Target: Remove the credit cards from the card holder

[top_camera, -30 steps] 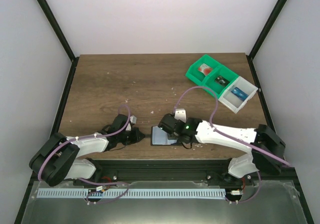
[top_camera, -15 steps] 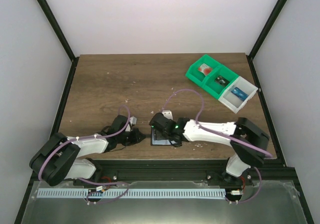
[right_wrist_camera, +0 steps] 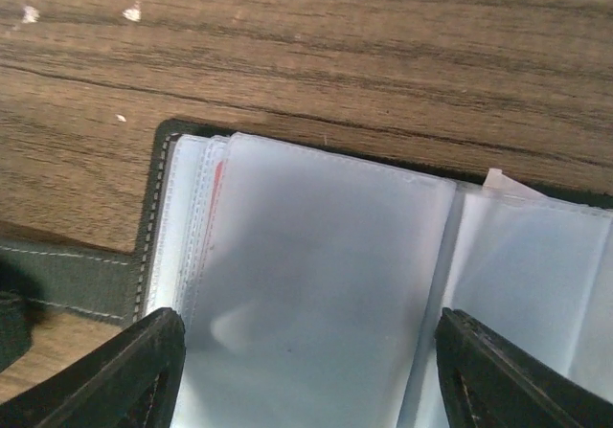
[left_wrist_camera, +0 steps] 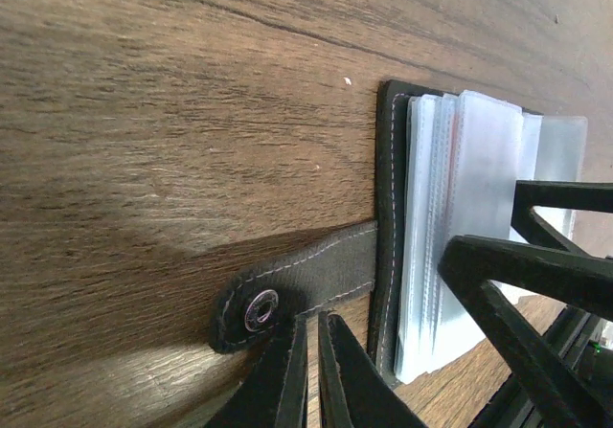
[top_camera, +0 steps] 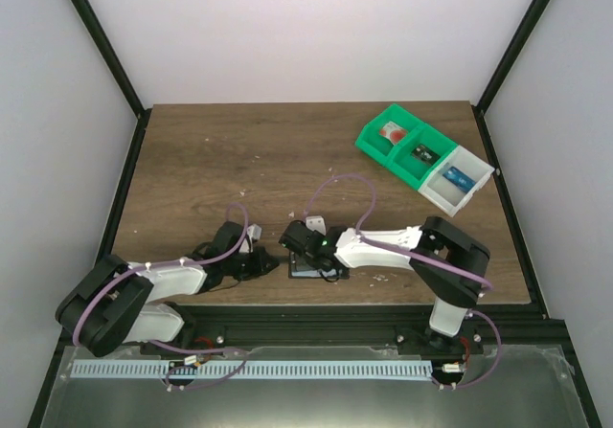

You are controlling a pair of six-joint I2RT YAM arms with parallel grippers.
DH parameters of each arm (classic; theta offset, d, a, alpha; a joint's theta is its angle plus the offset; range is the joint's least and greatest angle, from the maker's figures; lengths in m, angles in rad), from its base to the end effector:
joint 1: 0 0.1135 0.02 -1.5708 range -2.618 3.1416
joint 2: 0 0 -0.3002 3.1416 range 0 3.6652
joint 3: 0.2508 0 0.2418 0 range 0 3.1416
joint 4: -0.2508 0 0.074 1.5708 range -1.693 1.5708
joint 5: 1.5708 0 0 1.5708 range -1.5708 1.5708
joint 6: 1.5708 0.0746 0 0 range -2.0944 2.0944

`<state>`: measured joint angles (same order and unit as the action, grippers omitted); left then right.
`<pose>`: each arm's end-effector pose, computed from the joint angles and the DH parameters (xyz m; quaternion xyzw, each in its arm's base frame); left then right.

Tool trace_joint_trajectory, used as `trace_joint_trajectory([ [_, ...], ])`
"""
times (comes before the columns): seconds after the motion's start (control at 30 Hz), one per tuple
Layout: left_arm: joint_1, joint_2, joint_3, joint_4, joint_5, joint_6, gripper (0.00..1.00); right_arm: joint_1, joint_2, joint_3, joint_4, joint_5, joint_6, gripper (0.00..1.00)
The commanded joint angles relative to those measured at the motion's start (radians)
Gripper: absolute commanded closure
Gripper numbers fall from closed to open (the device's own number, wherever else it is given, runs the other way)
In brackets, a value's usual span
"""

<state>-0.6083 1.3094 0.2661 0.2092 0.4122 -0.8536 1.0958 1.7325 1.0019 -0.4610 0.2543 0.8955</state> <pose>0.1535 -0.1433 0.1259 -0.0386 0.9153 -0.3774 0.1350 0.1708 0.2911 0.1624 -0.0736 0.9717 0.0891 0.2062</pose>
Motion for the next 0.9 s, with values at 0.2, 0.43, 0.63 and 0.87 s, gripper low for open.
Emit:
trace_joint_trajectory([
  [0.2, 0.001, -0.002, -0.03, -0.045, -0.019, 0.012, 0.92, 0.007, 0.05, 0.03, -0.053, 0.083, 0.025, 0.31],
  [0.43, 0.001, -0.001, -0.029, -0.062, -0.04, 0.021, 0.92, 0.006, 0.023, 0.02, -0.088, 0.123, 0.04, 0.37],
  [0.63, 0.002, 0.001, -0.029, -0.062, -0.042, 0.021, 0.92, 0.007, -0.025, -0.009, -0.046, 0.099, 0.019, 0.41],
  [0.87, 0.002, 0.01, -0.027, -0.06, -0.043, 0.021, 0.92, 0.007, -0.064, -0.017, -0.035, 0.092, 0.008, 0.41],
])
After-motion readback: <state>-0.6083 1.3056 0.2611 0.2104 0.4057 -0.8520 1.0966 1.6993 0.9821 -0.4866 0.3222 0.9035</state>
